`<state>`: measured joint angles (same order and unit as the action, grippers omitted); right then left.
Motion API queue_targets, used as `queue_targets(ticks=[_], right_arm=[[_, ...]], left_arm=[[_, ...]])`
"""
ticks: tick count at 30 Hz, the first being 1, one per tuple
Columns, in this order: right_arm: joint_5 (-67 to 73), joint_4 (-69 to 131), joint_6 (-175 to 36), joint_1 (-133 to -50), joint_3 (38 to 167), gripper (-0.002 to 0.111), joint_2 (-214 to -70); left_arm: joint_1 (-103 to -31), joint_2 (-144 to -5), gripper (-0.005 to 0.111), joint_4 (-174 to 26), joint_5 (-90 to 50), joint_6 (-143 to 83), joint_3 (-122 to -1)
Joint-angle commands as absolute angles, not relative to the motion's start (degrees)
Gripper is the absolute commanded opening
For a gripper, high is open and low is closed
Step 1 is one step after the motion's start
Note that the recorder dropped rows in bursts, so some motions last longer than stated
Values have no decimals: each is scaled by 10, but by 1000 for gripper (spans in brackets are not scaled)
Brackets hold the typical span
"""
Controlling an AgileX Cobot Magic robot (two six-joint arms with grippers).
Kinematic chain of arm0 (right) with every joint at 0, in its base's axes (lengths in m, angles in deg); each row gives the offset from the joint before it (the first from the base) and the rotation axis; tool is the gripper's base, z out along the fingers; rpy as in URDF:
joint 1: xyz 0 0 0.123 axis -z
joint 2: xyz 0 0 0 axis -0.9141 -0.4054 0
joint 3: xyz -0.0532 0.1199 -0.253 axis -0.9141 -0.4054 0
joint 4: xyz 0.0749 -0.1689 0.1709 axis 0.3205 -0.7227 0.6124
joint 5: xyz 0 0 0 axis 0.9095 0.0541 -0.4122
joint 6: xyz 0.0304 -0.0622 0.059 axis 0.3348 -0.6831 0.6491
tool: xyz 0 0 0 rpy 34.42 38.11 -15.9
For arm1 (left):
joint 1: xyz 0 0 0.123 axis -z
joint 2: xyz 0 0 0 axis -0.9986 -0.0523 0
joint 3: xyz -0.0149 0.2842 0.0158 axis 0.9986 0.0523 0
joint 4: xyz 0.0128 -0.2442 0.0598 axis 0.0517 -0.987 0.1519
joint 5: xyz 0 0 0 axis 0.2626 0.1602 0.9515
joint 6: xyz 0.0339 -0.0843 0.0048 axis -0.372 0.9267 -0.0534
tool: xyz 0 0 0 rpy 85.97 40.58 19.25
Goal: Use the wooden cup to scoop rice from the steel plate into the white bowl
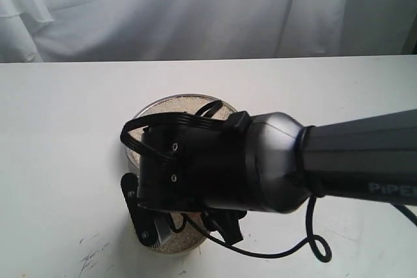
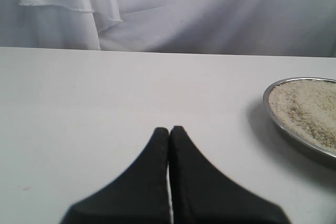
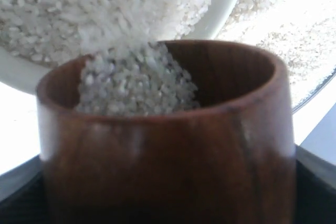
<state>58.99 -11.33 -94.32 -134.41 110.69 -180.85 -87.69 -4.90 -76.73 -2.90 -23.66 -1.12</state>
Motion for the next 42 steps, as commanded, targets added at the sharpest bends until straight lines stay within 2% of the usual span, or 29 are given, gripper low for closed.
queue_targets(ticks=[1,42], right_arm=[[589,-135,-940,-1347,1105,0,-1807],[600,-251,-922,-1392,1105,0,-1813]], left_arm=[[-876,-46,0,-768,-33,-235,-9],[-876,-46,0,-768,-33,-235,-9]])
